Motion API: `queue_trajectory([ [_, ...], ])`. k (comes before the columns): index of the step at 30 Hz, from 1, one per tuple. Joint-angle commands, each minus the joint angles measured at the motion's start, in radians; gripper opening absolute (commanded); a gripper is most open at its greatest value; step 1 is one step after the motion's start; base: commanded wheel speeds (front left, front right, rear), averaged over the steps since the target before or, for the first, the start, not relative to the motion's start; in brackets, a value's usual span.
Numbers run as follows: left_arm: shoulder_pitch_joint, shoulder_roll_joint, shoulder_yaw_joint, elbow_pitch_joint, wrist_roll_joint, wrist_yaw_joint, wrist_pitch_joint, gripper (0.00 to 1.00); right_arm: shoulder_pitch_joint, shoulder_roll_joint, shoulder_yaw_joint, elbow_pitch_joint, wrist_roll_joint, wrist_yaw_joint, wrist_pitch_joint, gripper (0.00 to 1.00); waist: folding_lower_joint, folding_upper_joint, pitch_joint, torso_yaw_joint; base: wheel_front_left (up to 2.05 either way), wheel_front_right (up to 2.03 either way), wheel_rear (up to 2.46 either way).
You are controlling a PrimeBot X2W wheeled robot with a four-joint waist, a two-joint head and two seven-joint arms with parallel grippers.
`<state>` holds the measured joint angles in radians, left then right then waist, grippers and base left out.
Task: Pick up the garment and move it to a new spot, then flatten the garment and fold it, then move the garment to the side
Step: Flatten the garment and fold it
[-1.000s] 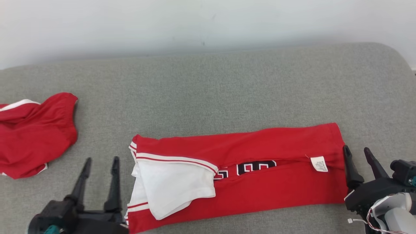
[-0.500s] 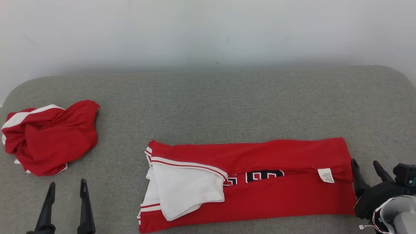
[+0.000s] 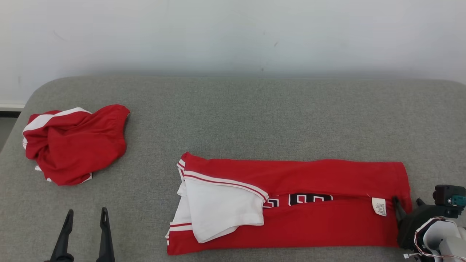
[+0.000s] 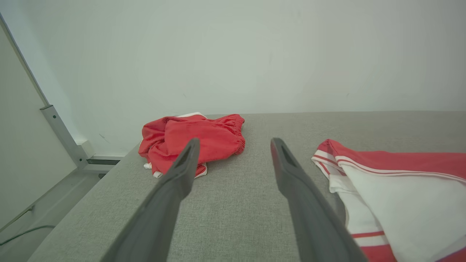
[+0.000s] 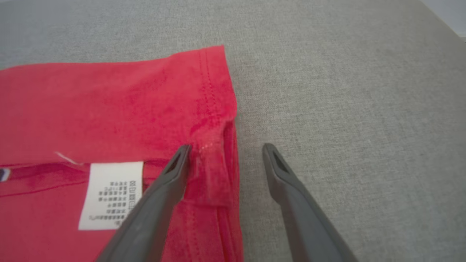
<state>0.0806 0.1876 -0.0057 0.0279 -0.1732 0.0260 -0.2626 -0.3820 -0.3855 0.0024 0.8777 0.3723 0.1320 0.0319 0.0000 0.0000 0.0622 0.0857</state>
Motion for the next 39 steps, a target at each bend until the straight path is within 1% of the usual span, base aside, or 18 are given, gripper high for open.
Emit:
queue_trajectory([
  [1, -0.012, -0.003, 0.000, 0.006, 0.010, -0.003, -0.003, 1.00, -0.010, 0.001, 0.001, 0.010, 0.007, -0.003, 0.000, 1.00, 0.0000, 0.0000, 0.006, 0.003, 0.00, 0.00, 0.00],
  [3, -0.018, 0.004, -0.005, 0.023, 0.031, -0.013, -0.003, 1.00, -0.026, 0.012, 0.011, 0.060, 0.019, -0.003, 0.006, 1.00, 0.0000, 0.0000, 0.014, 0.005, 0.00, 0.00, 0.00],
  [8, -0.023, -0.004, 0.004, 0.049, 0.039, -0.022, -0.003, 1.00, -0.047, 0.028, 0.036, 0.109, 0.056, -0.003, 0.009, 1.00, 0.0000, 0.0000, 0.015, 0.007, 0.00, 0.00, 0.00],
  [9, -0.024, -0.006, 0.005, 0.053, 0.042, -0.024, -0.003, 1.00, -0.049, 0.032, 0.046, 0.115, 0.067, -0.003, 0.015, 0.47, 0.0000, 0.0000, 0.013, 0.007, 0.00, 0.00, 0.00],
  [10, -0.022, -0.009, 0.008, 0.056, 0.041, -0.024, -0.003, 1.00, -0.050, 0.034, 0.055, 0.118, 0.079, -0.003, 0.018, 0.00, 0.0000, 0.0000, 0.009, 0.006, 0.00, 0.00, 0.00],
  [13, -0.012, -0.013, 0.014, 0.064, 0.045, -0.025, -0.003, 1.00, -0.054, 0.026, 0.079, 0.127, 0.111, -0.003, 0.016, 0.00, 0.0000, 0.0000, -0.003, 0.001, 0.00, 0.00, 0.00],
  [17, 0.002, -0.021, 0.026, 0.065, 0.044, -0.029, -0.003, 1.00, -0.065, -0.008, 0.101, 0.126, 0.145, -0.003, -0.012, 0.00, 0.0000, 0.0000, -0.019, -0.011, 0.00, 0.00, 0.00],
  [24, 0.010, -0.029, 0.032, 0.068, 0.049, -0.040, -0.003, 1.00, -0.080, -0.137, 0.081, 0.153, 0.171, -0.003, -0.068, 0.00, 0.0000, 0.0000, -0.042, -0.029, 0.00, 0.00, 0.00],
  [26, 0.015, -0.030, 0.038, 0.069, 0.050, -0.040, -0.003, 1.00, -0.084, -0.161, 0.077, 0.154, 0.170, -0.003, -0.079, 0.00, 0.0000, 0.0000, -0.048, -0.037, 0.00, 0.00, 0.00],
  [28, 0.023, -0.032, 0.046, 0.067, 0.050, -0.038, -0.003, 1.00, -0.095, -0.173, 0.082, 0.128, 0.168, -0.003, -0.093, 0.00, 0.0000, 0.0000, -0.053, -0.048, 0.00, 0.00, 0.00],
  [32, 0.035, -0.035, 0.069, 0.060, 0.044, -0.034, -0.003, 1.00, -0.097, -0.159, 0.117, 0.039, 0.157, -0.003, -0.105, 0.00, 0.0000, 0.0000, -0.057, -0.077, 0.00, 0.00, 0.00],
  [33, 0.041, -0.036, 0.073, 0.058, 0.043, -0.033, -0.003, 1.00, -0.097, -0.148, 0.125, 0.007, 0.157, -0.003, -0.103, 0.00, 0.0000, 0.0000, -0.058, -0.084, 0.00, 0.00, 0.00],
  [35, 0.048, -0.040, 0.081, 0.055, 0.043, -0.029, -0.003, 1.00, -0.090, -0.101, 0.140, -0.072, 0.195, -0.003, -0.086, 0.00, 0.0000, 0.0000, -0.058, -0.096, 0.00, 0.00, 0.00],
  [36, 0.048, -0.040, 0.081, 0.055, 0.043, -0.029, -0.003, 1.00, -0.090, -0.101, 0.140, -0.072, 0.195, -0.003, -0.086, 0.00, 0.0000, 0.0000, -0.058, -0.096, 0.00, 0.00, 0.00],
  [39, 0.045, -0.043, 0.085, 0.052, 0.044, -0.032, -0.003, 1.00, -0.064, -0.083, 0.176, -0.199, 0.187, -0.003, -0.066, 0.00, 0.0000, 0.0000, -0.055, -0.107, 0.00, 0.00, 0.00],
])
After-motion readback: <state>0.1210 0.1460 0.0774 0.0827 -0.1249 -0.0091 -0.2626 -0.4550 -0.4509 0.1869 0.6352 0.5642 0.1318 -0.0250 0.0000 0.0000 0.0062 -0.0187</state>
